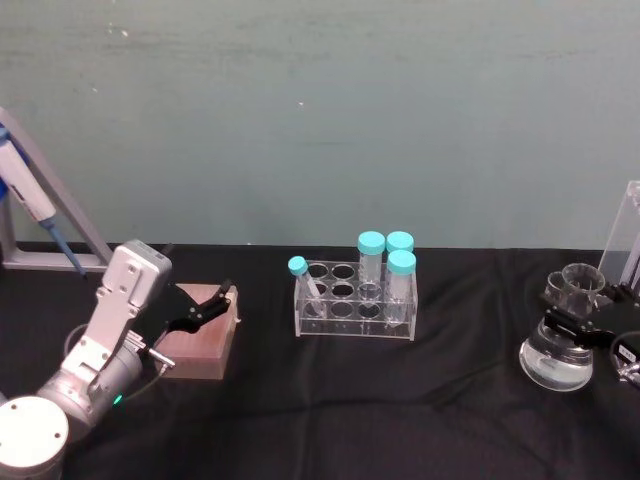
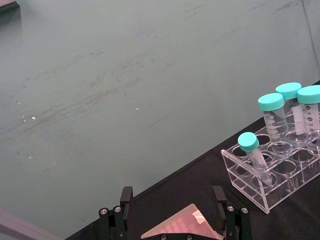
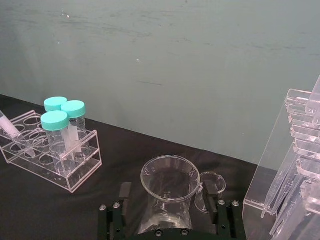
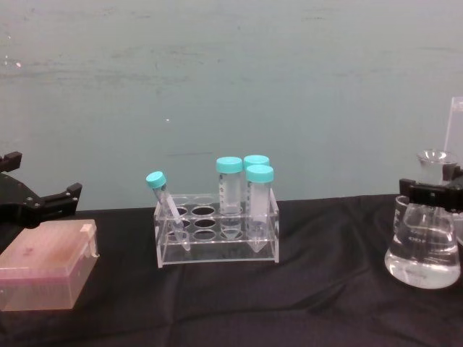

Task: Place the experimental apparatus aside using one hand.

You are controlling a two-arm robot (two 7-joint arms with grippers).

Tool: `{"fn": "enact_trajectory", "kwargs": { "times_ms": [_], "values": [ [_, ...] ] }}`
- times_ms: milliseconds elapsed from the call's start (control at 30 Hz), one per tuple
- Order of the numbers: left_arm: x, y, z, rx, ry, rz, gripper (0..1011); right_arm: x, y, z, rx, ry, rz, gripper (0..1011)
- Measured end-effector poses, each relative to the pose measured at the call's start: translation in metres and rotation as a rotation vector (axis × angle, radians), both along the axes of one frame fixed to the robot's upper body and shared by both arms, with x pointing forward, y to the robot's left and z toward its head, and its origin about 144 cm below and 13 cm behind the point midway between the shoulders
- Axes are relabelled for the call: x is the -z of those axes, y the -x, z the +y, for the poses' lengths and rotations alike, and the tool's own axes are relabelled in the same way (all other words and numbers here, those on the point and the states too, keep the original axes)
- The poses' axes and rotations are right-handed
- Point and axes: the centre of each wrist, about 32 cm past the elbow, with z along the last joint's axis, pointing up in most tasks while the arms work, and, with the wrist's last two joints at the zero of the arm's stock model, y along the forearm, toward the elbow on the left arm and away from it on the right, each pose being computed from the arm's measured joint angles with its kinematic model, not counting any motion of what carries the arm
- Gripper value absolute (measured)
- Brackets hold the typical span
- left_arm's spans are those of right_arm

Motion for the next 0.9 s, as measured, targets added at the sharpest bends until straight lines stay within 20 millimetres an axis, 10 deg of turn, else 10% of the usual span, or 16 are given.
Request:
{"fn": "enact_trajectory", "kwargs": {
  "times_ms": [900],
  "values": [
    [0.000,0.000,0.000,0.000,0.000,0.000,1000,-0.015,0.007,0.002,0.024,0.057,-0.083,1000]
  ]
}}
